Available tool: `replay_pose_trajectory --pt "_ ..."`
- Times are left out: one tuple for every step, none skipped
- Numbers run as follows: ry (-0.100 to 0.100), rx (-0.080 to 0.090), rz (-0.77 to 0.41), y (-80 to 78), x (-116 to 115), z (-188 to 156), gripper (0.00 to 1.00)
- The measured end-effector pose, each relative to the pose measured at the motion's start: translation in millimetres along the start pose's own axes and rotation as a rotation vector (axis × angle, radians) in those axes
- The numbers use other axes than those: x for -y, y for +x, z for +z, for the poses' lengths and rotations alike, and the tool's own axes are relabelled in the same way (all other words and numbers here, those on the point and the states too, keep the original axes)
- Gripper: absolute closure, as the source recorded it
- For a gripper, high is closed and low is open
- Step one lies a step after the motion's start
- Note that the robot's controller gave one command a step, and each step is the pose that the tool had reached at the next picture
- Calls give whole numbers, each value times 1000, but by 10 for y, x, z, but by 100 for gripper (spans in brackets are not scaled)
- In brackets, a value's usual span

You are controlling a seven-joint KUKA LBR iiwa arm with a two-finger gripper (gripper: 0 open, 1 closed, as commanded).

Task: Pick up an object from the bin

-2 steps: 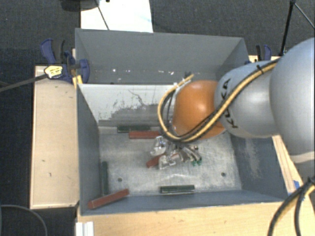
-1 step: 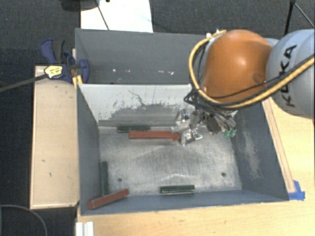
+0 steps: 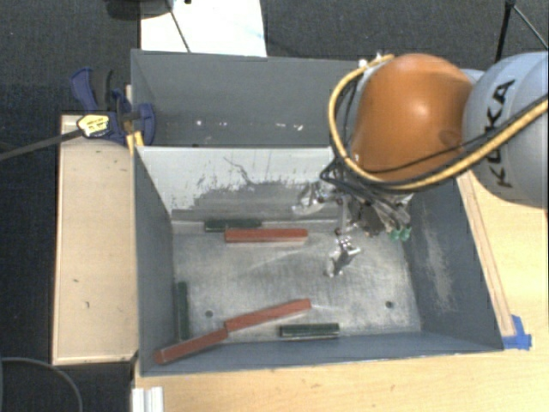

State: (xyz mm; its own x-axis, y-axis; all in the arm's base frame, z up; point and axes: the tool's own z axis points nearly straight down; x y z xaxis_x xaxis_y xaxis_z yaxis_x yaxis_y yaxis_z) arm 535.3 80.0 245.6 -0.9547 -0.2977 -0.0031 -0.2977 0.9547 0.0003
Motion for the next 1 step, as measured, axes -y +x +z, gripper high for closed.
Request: replay_pose_trajectory --pt "0 0 0 0 0 0 0"
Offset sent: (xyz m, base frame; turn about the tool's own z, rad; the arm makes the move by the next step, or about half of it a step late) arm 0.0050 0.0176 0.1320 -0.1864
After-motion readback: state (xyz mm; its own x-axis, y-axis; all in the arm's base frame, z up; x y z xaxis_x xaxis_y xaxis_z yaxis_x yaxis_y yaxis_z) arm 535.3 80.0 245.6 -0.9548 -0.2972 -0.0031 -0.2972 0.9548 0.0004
